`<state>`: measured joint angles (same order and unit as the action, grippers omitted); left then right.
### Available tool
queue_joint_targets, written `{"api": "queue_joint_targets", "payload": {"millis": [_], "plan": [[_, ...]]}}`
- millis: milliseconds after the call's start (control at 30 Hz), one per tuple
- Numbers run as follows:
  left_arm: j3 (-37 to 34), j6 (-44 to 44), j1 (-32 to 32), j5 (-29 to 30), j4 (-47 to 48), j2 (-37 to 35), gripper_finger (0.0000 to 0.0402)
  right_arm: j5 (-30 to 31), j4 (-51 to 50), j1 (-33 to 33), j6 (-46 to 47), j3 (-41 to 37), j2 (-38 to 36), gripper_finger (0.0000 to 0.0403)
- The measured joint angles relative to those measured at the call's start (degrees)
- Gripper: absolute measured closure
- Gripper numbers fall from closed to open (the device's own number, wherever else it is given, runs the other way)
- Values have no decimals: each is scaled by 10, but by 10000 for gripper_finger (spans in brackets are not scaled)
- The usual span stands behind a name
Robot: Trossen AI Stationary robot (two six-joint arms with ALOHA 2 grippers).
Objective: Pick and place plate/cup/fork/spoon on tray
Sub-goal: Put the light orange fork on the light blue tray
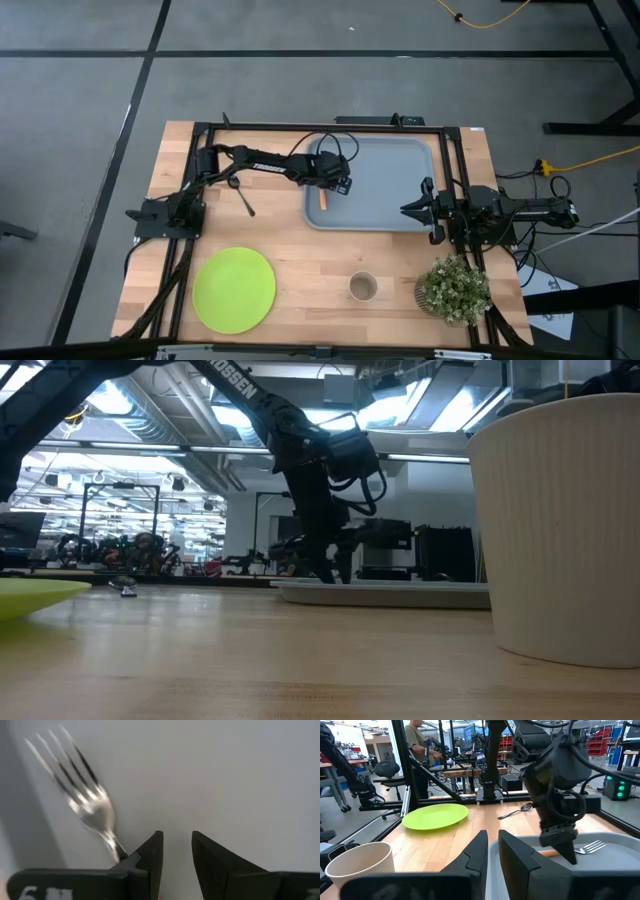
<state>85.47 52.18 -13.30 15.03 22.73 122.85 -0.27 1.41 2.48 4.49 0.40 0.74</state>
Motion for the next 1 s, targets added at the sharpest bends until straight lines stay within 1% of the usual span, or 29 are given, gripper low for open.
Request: {"api": "queue_joint_targets", "payload": {"millis": [100,400,567,1000], "plan": [[0,16,15,-15,6,0,305,0,0,0,0,0,0,351],[0,48,49,-17,33,-1,305,0,0,0,0,0,0,351],[0,61,53,-19,42,-1,305,0,0,0,0,0,0,351],[1,63,52,-22,55,-1,305,0,0,0,0,0,0,351]]}}
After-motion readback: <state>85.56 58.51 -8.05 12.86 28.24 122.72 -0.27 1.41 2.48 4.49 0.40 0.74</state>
